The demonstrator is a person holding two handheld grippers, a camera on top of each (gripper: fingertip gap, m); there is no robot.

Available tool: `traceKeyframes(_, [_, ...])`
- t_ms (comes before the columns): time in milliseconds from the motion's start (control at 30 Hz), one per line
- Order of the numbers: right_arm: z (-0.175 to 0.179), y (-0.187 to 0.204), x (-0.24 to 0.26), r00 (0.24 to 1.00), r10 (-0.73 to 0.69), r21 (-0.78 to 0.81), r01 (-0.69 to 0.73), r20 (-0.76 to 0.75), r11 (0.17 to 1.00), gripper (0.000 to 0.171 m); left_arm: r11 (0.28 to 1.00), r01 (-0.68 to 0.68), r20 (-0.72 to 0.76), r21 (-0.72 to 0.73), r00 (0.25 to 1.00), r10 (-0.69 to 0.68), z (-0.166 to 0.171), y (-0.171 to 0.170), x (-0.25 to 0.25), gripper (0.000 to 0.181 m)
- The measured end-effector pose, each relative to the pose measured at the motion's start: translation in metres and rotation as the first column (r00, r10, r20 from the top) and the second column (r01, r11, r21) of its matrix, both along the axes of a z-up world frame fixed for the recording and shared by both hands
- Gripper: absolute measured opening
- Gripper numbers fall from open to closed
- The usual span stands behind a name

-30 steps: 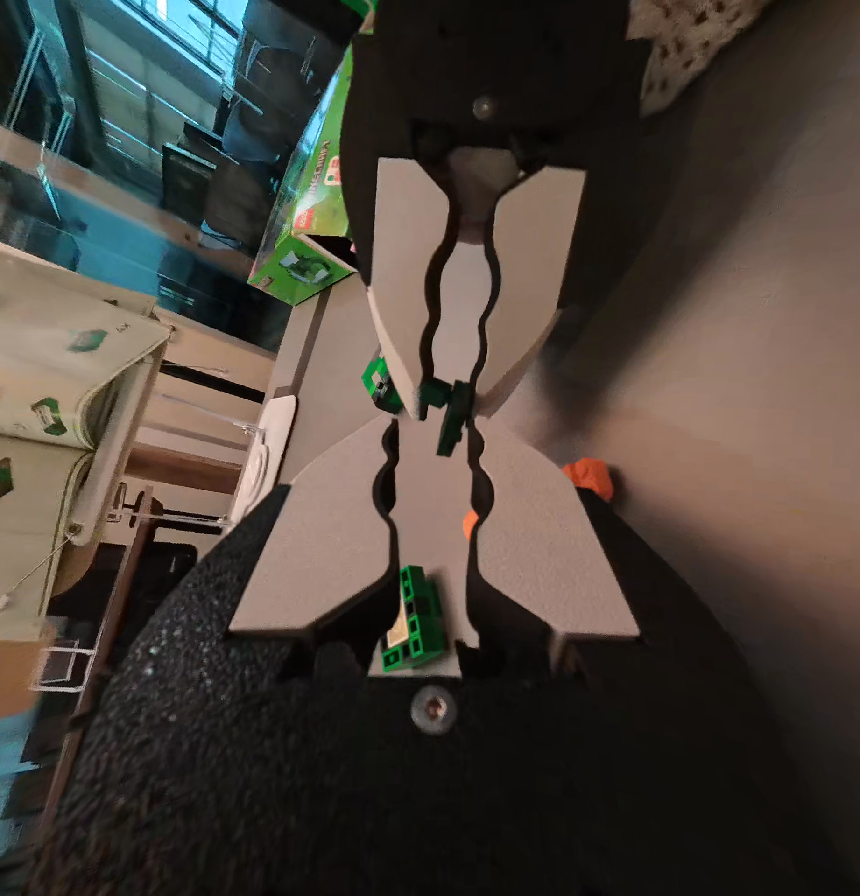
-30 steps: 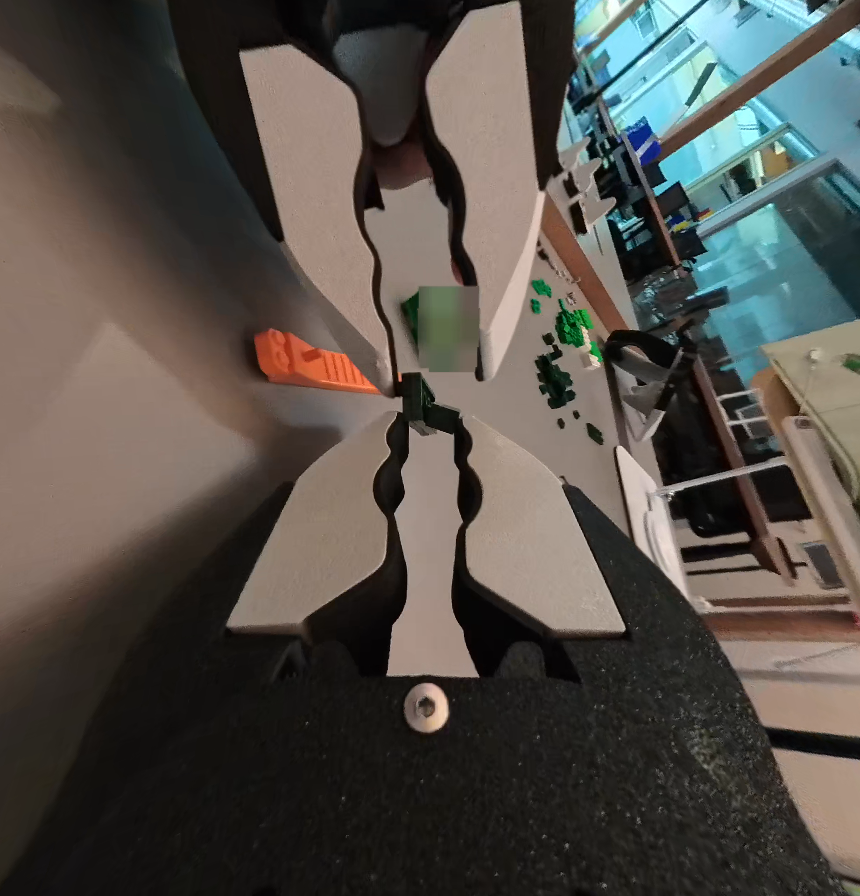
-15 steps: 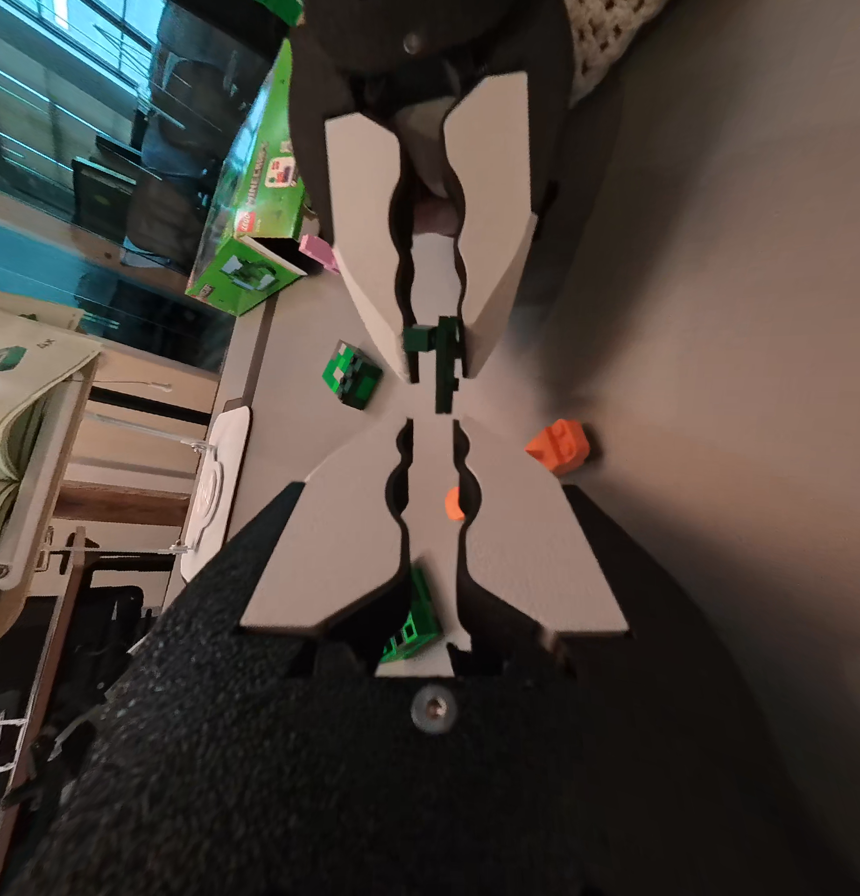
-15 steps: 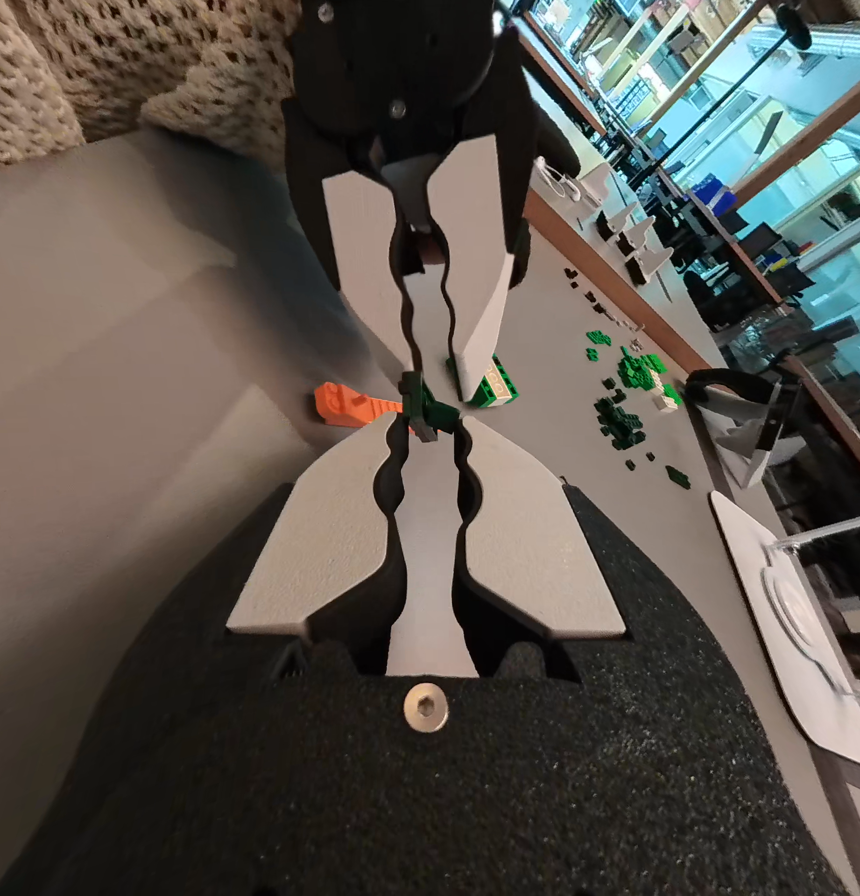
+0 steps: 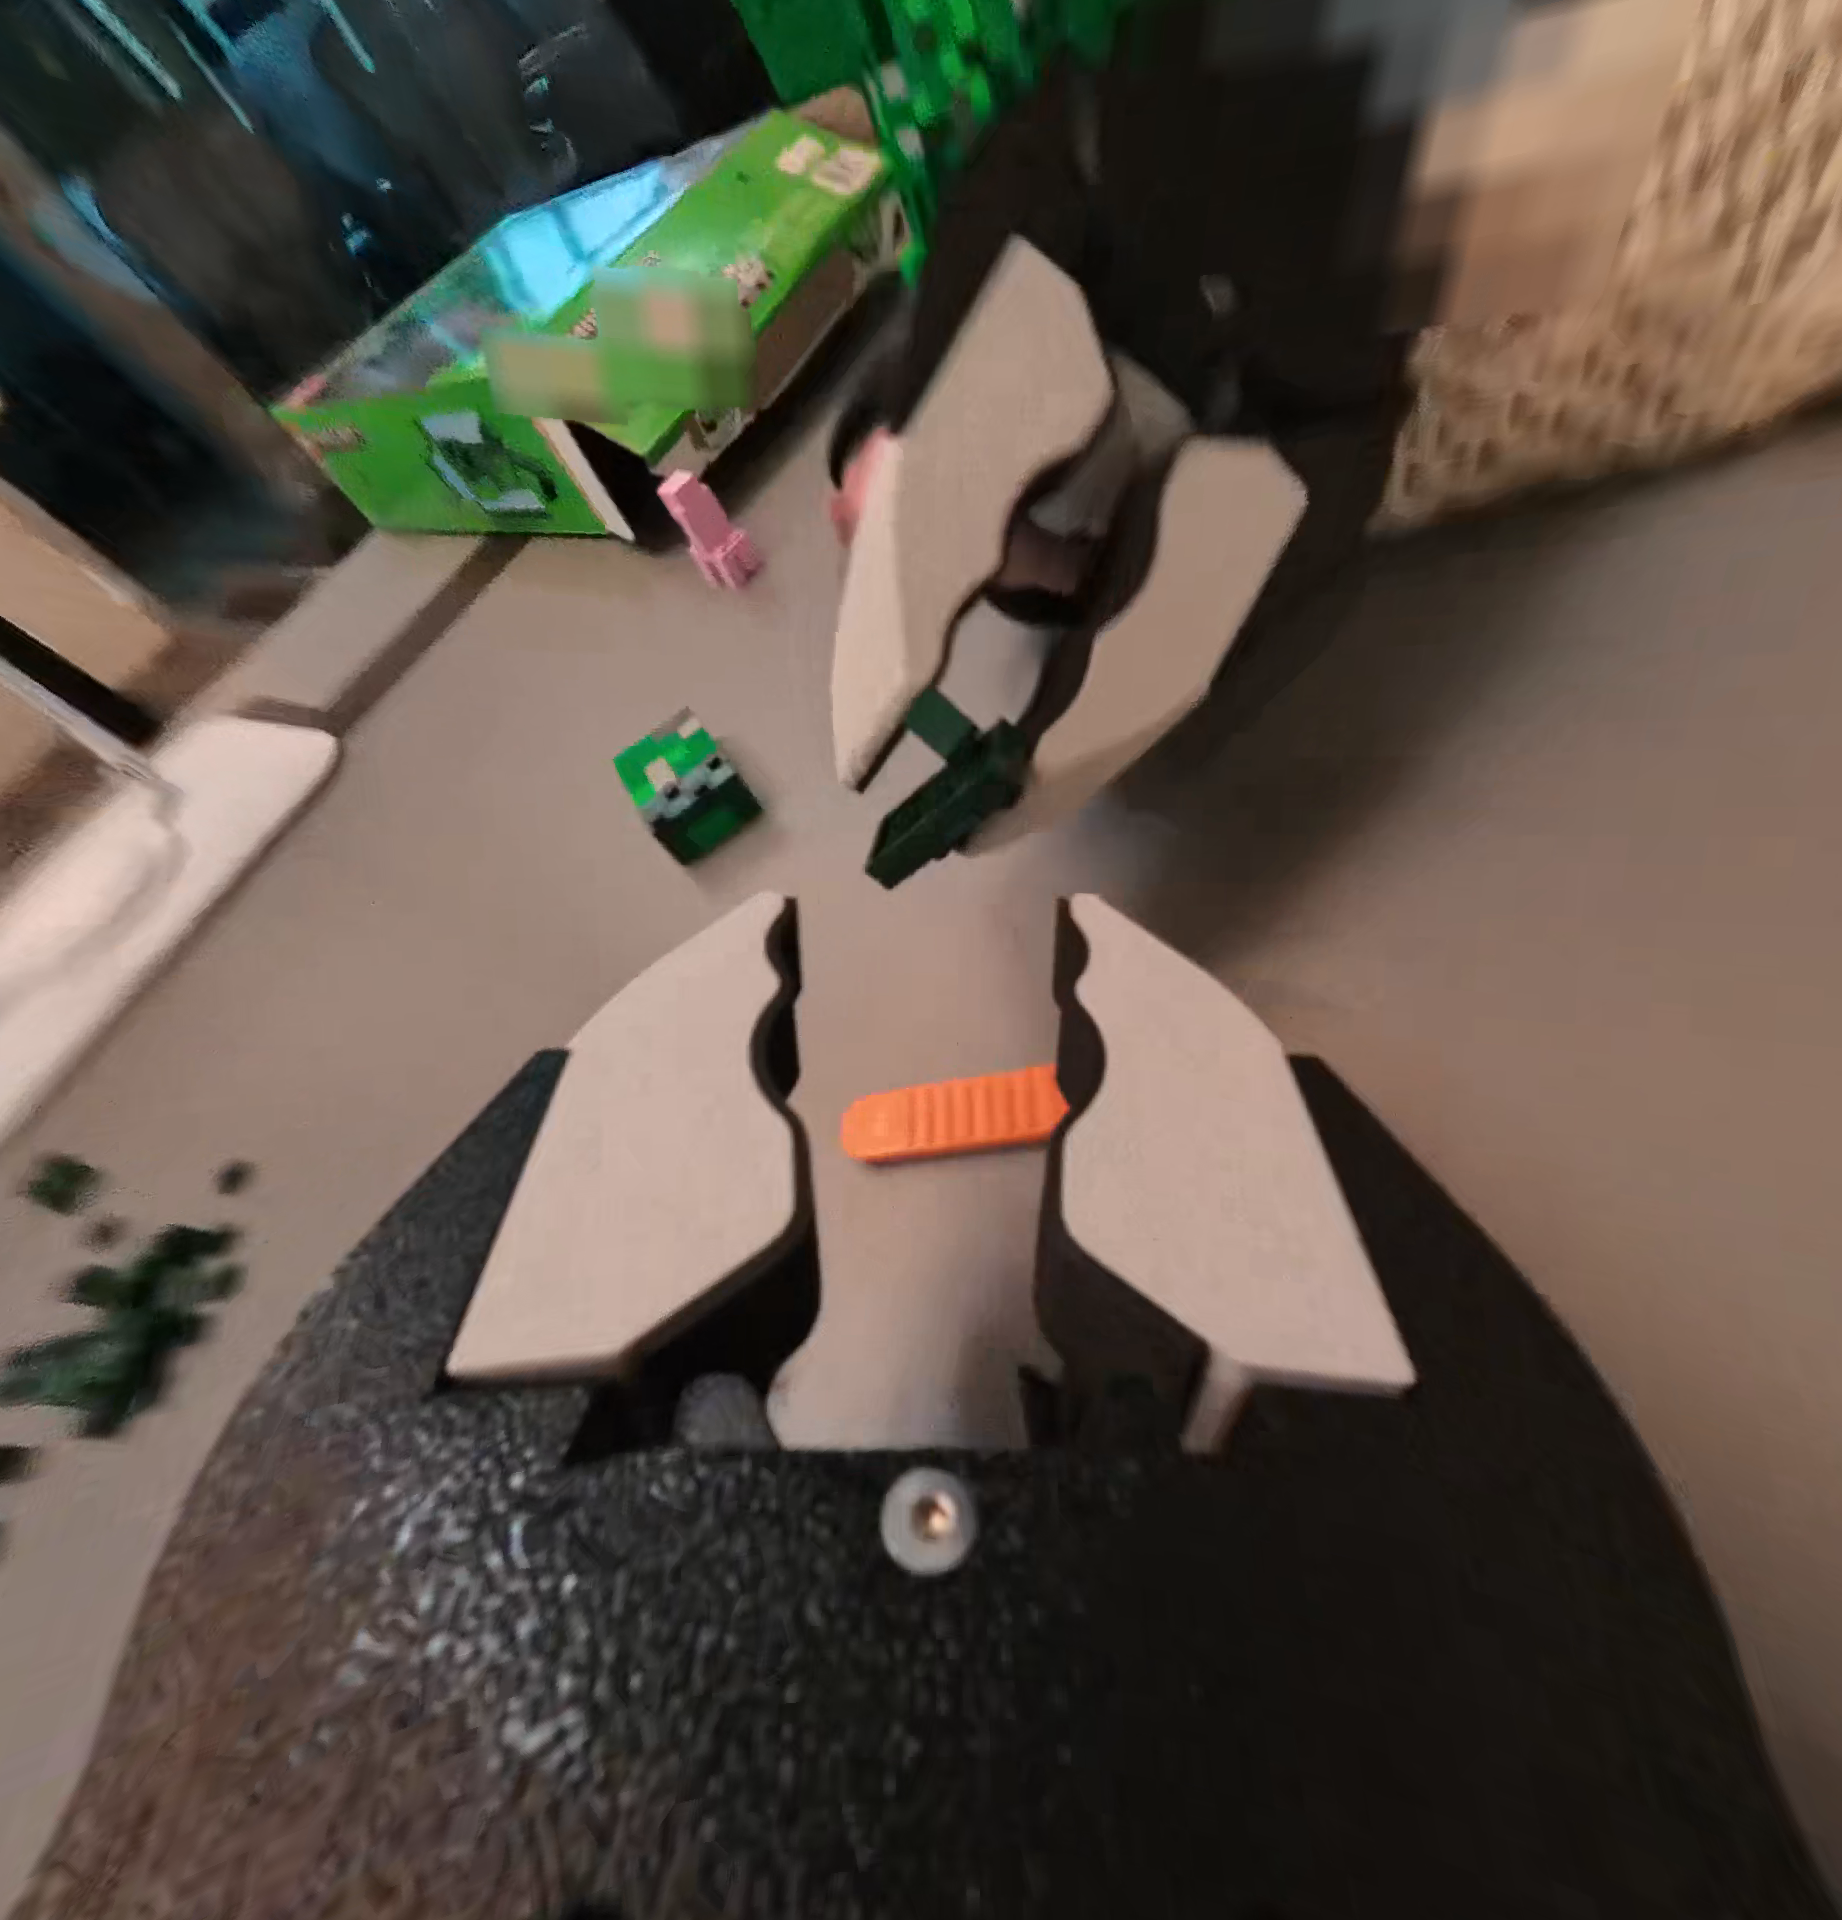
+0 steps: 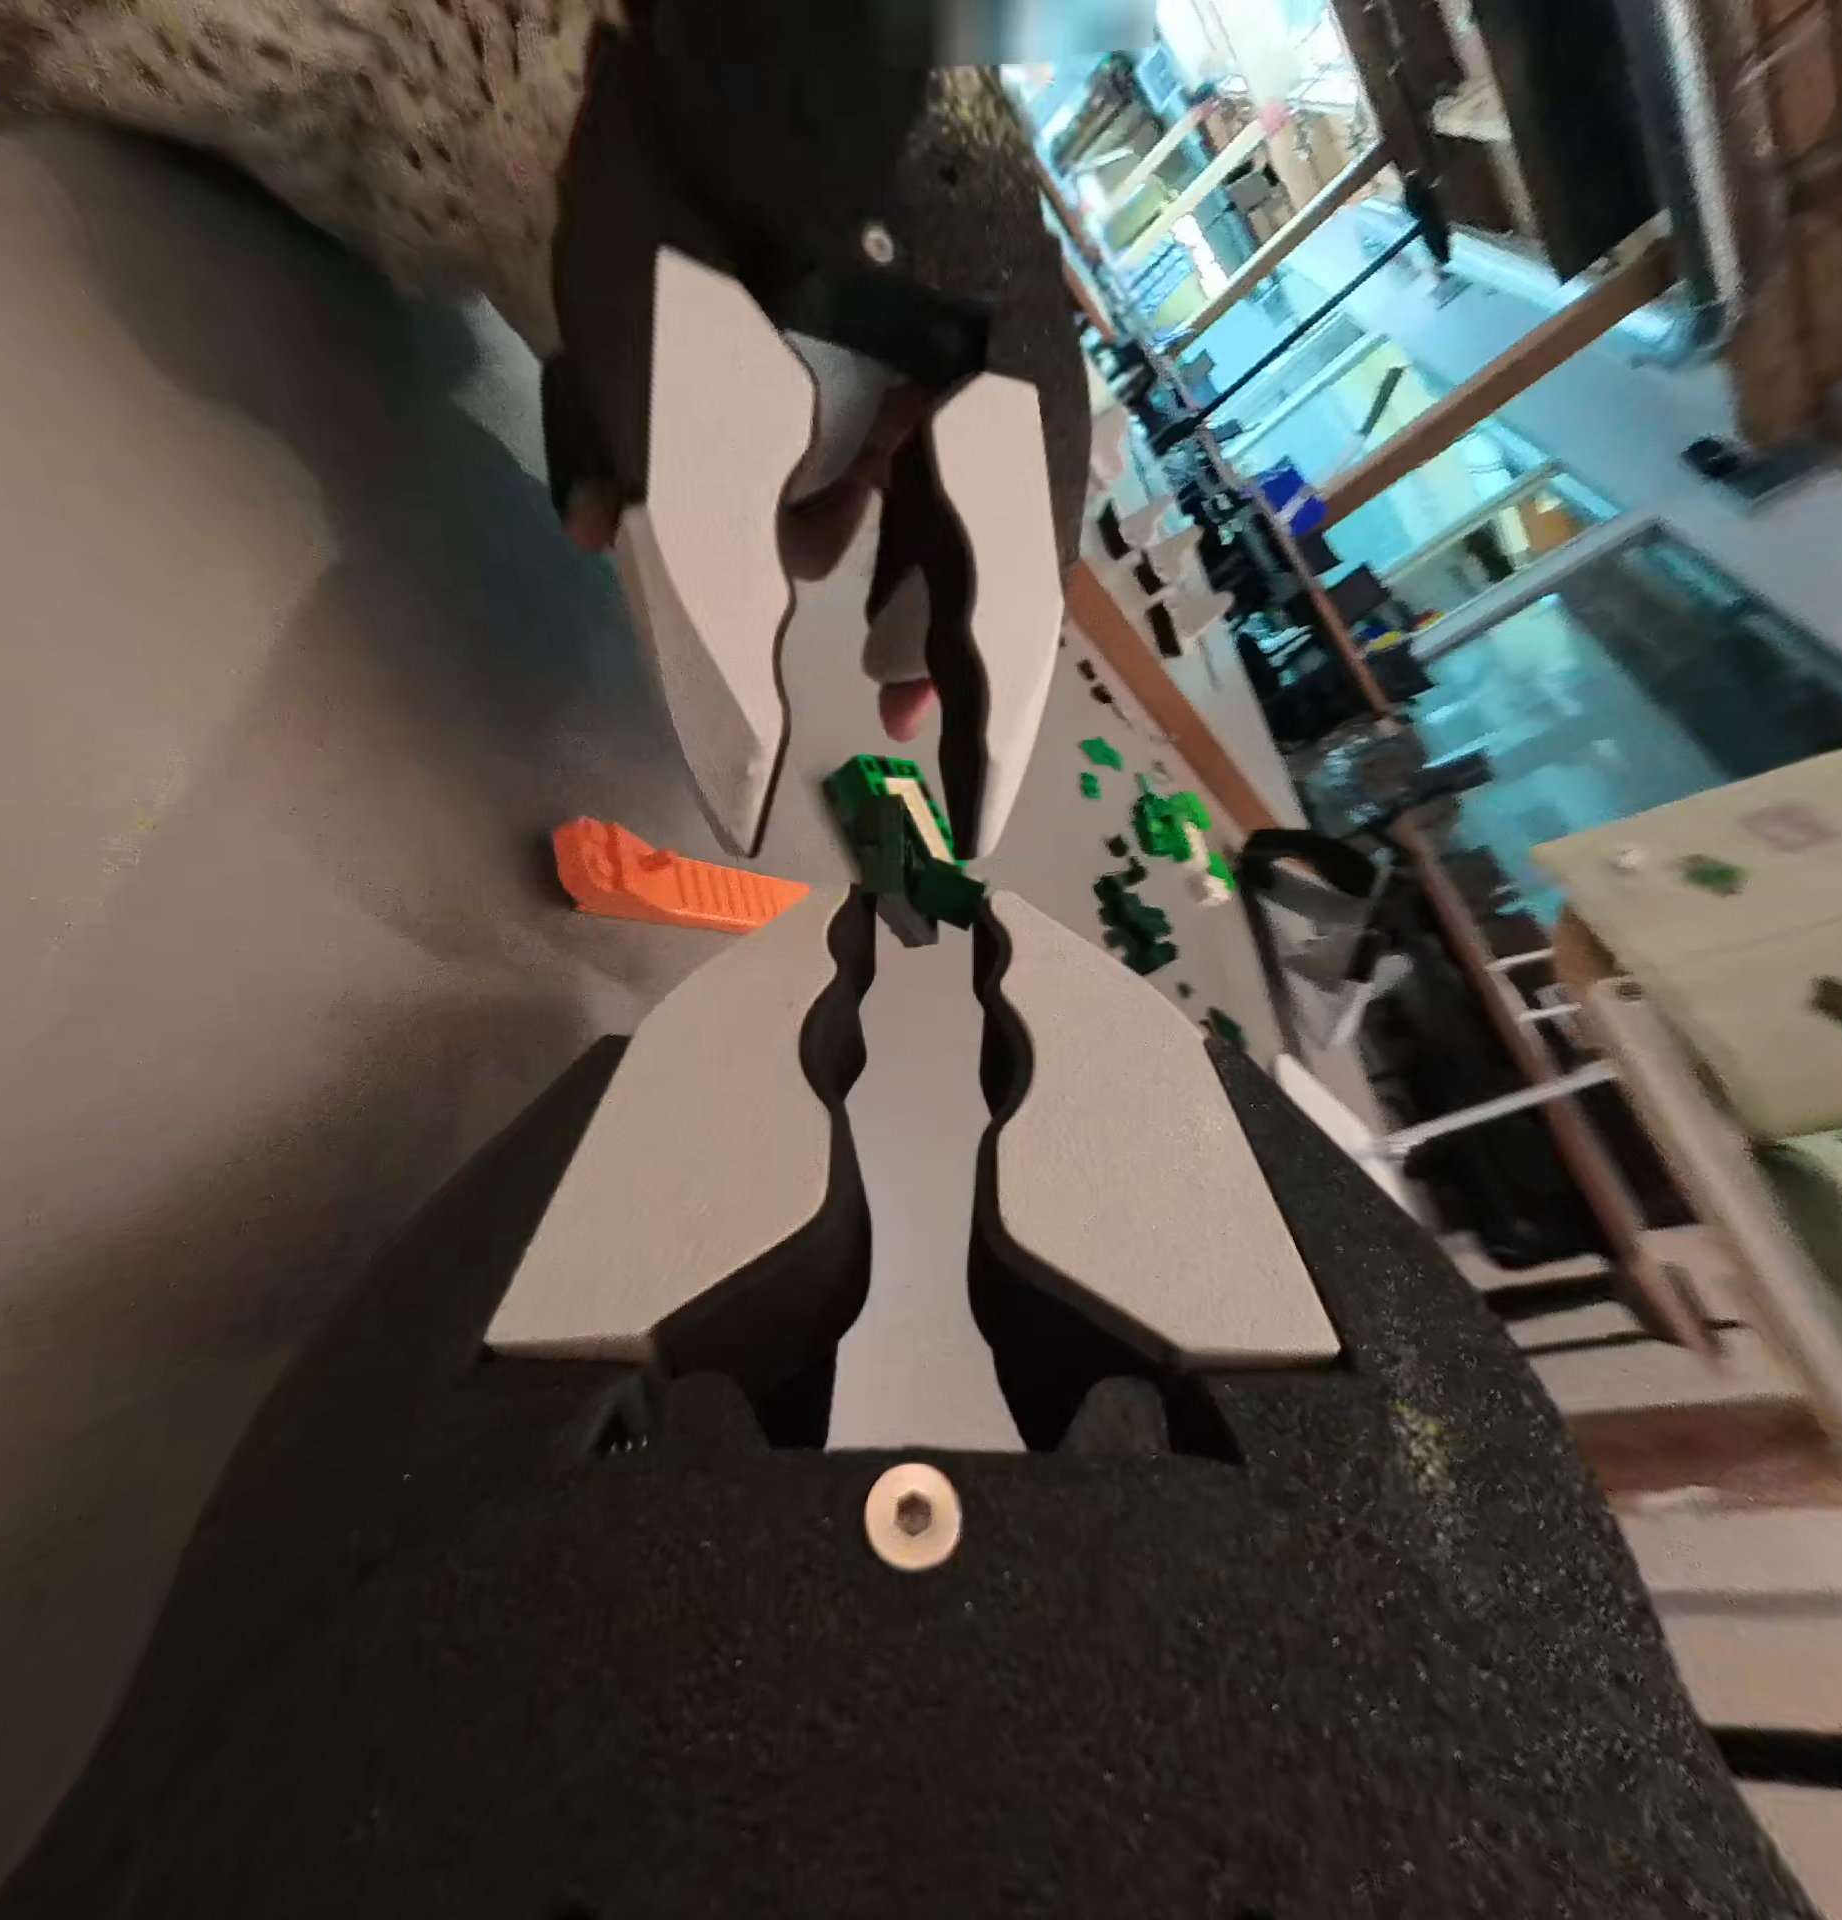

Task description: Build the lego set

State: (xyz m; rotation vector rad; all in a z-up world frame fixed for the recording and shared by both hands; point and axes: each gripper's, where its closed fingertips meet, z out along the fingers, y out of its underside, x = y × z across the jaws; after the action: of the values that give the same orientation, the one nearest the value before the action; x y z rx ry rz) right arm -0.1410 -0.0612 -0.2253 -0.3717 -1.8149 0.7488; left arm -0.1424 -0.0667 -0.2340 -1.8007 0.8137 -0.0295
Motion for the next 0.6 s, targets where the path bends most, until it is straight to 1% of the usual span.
traceKeyframes(33, [0.001,-0.001,0.0,1.0,-0.008,0.032,0.009,-0.026,0.999,0.018,1.0,-0.007,0.103,-0.022,0.995,0.009,0.004,-0.001,0.002,0.053])
traceKeyframes(67, [0.002,-0.001,0.0,0.999,-0.016,0.059,0.019,-0.045,0.998,0.006,0.999,-0.011,0.193,-0.039,0.981,0.019,0.008,-0.001,0.003,0.057])
traceKeyframes(133, [0.004,-0.004,0.0,0.997,-0.012,0.101,0.02,-0.077,0.995,0.006,0.996,-0.026,0.321,-0.083,0.946,0.051,0.012,0.001,0.003,0.066])
traceKeyframes(167, [0.005,-0.005,0.0,0.996,-0.016,0.111,0.026,-0.087,0.993,0.006,0.994,-0.024,0.355,-0.11,0.933,0.062,0.011,0.001,0.003,0.07])
traceKeyframes(233, [0.005,-0.005,-0.001,0.995,-0.023,0.122,0.035,-0.099,0.992,0.006,0.988,-0.032,0.354,-0.154,0.931,0.086,0.005,0.002,0.003,0.074])
traceKeyframes(300, [0.001,0.001,-0.003,0.995,-0.053,0.132,0.064,-0.083,0.989,0.006,0.984,-0.061,0.322,-0.167,0.94,0.113,-0.001,0.003,-0.001,0.073])
traceKeyframes(400, [-0.004,0.014,-0.007,0.99,-0.125,0.14,0.134,-0.071,0.981,0.006,0.979,-0.094,0.34,-0.178,0.928,0.151,-0.003,0.004,-0.004,0.071])
traceKeyframes(467, [-0.003,0.026,-0.011,0.977,-0.195,0.147,0.207,-0.092,0.967,0.006,0.982,-0.147,0.325,-0.118,0.929,0.178,0.0,0.009,-0.01,0.065])
traceKeyframes(600, [-0.005,0.04,-0.016,0.956,-0.278,0.136,0.289,-0.097,0.947,0.006,0.953,-0.284,0.283,0.101,0.927,0.246,0.024,0.017,-0.028,0.054])
